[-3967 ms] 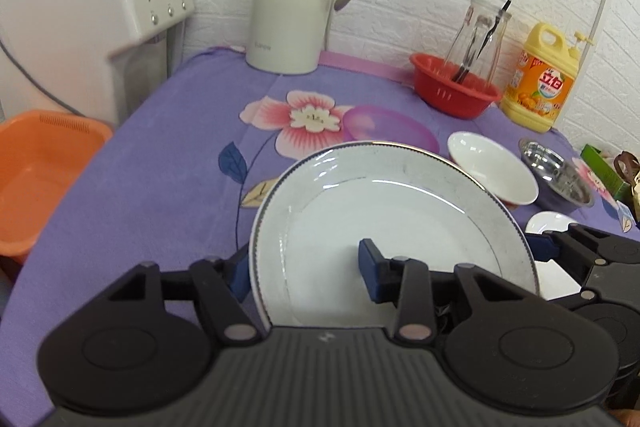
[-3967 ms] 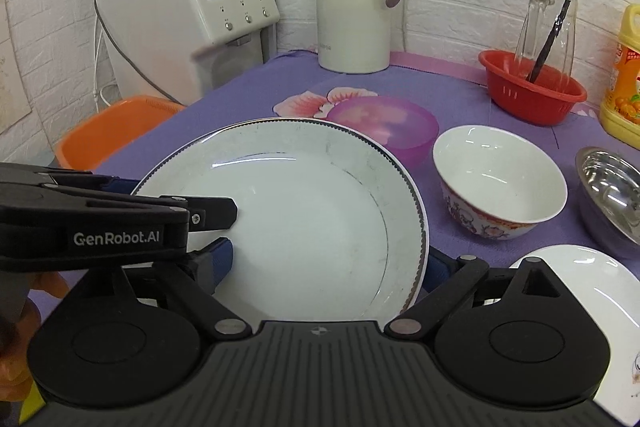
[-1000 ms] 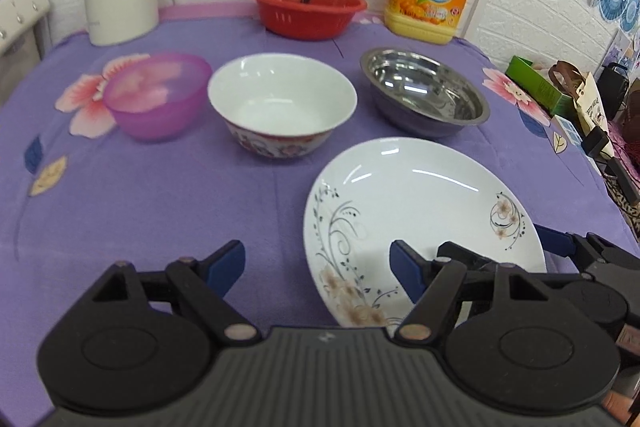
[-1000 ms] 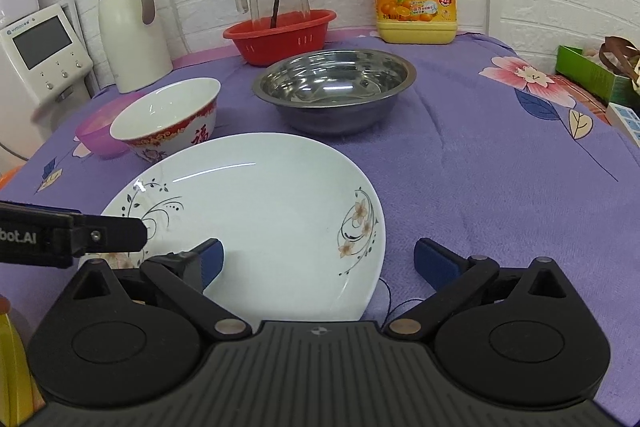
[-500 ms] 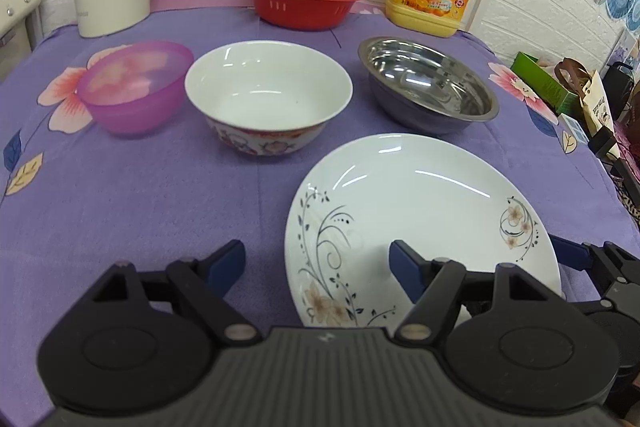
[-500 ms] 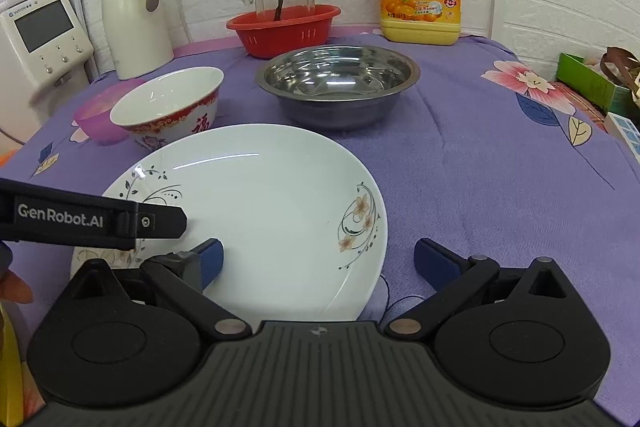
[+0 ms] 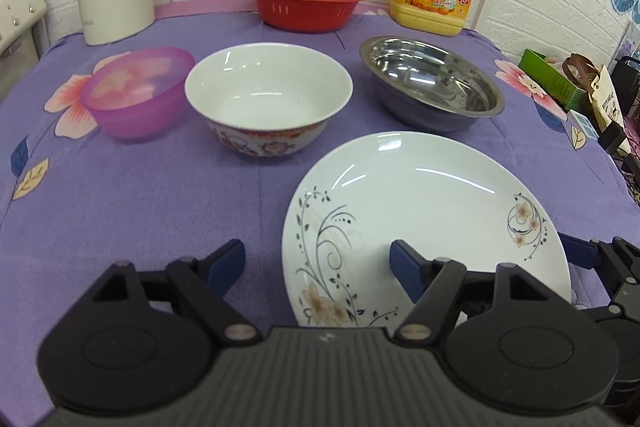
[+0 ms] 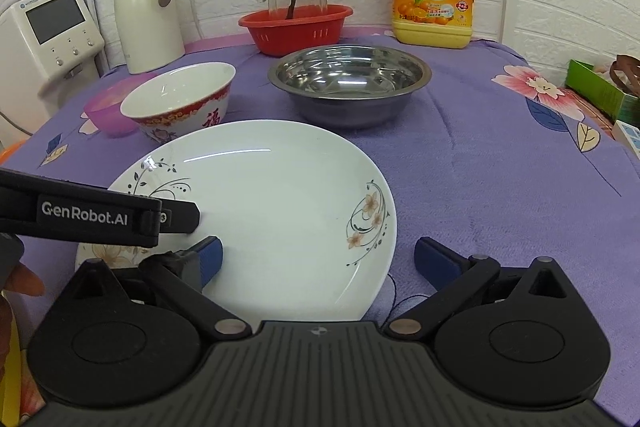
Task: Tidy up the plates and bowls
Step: 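Slide the stack under the floral white plate and grip its rim with left tool, then lift the three-plate stack with the left tool and move it aside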
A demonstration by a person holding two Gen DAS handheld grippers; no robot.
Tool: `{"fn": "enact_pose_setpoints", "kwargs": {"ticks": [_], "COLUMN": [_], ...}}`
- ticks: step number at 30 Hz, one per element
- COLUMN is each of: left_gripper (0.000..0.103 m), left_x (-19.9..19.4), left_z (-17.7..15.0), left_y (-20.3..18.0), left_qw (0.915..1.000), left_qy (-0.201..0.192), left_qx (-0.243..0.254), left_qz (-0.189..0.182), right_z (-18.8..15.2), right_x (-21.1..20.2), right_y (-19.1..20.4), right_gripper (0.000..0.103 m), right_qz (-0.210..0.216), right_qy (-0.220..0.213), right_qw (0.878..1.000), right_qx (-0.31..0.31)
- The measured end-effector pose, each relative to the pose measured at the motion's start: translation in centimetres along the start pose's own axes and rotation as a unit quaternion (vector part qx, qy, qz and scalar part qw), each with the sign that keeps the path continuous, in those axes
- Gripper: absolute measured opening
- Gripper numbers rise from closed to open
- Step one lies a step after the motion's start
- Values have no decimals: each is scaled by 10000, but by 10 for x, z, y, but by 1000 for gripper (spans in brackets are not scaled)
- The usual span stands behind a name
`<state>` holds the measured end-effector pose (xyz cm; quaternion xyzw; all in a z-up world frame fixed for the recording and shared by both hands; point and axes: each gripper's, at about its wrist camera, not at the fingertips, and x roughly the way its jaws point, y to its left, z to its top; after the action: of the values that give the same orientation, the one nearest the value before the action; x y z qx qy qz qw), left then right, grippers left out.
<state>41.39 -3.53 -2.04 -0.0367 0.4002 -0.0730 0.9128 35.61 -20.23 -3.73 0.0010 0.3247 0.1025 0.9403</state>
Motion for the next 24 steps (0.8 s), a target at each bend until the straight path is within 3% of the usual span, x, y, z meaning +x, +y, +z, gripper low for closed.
{"fn": "enact_pose_setpoints", "kwargs": {"ticks": [12,24], "left_gripper": [65,59], "left_x": [1,-8], "left_z": [-2,-3], "left_y": [-19,-14], "left_qw": [9993,9998], "left_qy": [-17,-15], "left_qx": [316,-32], "left_qz": [-190,-173], "right_z": [-2,-2], "right_x": [-2,-14], "right_y": [4,9], "right_gripper": [103,103], "right_qz": [153,130], "right_qy": [-82,-257], "right_qw": [9998,9995], "right_qx": [-105,-86]}}
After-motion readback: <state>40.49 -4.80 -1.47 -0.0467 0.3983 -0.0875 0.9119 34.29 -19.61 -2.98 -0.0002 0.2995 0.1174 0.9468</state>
